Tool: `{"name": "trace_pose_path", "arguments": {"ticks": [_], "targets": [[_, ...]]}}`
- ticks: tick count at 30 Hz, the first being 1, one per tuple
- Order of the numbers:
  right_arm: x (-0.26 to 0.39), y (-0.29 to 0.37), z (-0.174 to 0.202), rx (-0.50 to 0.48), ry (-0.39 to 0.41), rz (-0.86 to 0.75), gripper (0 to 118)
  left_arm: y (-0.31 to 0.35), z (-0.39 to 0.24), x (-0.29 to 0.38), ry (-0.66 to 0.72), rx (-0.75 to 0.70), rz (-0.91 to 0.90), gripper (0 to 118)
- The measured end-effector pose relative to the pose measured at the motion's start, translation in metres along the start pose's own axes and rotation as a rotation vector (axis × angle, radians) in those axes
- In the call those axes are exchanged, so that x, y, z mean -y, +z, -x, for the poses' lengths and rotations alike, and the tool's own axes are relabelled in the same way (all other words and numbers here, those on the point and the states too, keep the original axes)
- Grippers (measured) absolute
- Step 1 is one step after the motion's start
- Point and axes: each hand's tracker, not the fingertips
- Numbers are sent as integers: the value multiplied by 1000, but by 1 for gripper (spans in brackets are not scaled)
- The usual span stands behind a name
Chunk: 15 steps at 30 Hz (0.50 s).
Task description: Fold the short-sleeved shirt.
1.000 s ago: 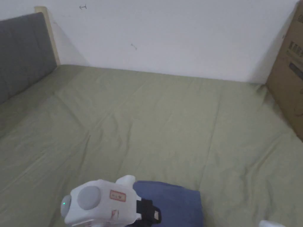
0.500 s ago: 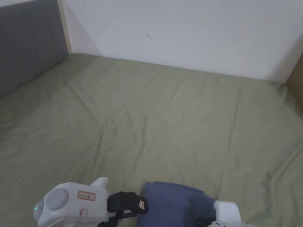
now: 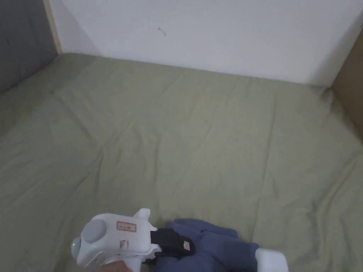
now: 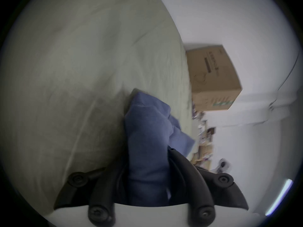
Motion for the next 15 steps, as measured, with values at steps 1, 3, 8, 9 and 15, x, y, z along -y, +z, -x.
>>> {"name": "trace_pose_path", "arguments": {"ticks": [1, 3, 8, 9, 15], "targets": [[1, 0, 0, 1, 0, -9, 0, 5, 8, 2, 53, 95, -33, 21], [3, 3, 2, -4, -9, -19, 0, 11, 10, 5, 53, 94, -30, 20], [2, 8, 7, 12, 1, -26, 0, 13, -6, 2, 6, 37, -12, 20], [2, 13, 7, 13, -5, -41, 0, 14, -10, -1, -5, 18, -12, 20], [-3, 67, 31, 110, 122, -295, 0, 32, -23, -4, -51, 12, -12, 20]]}}
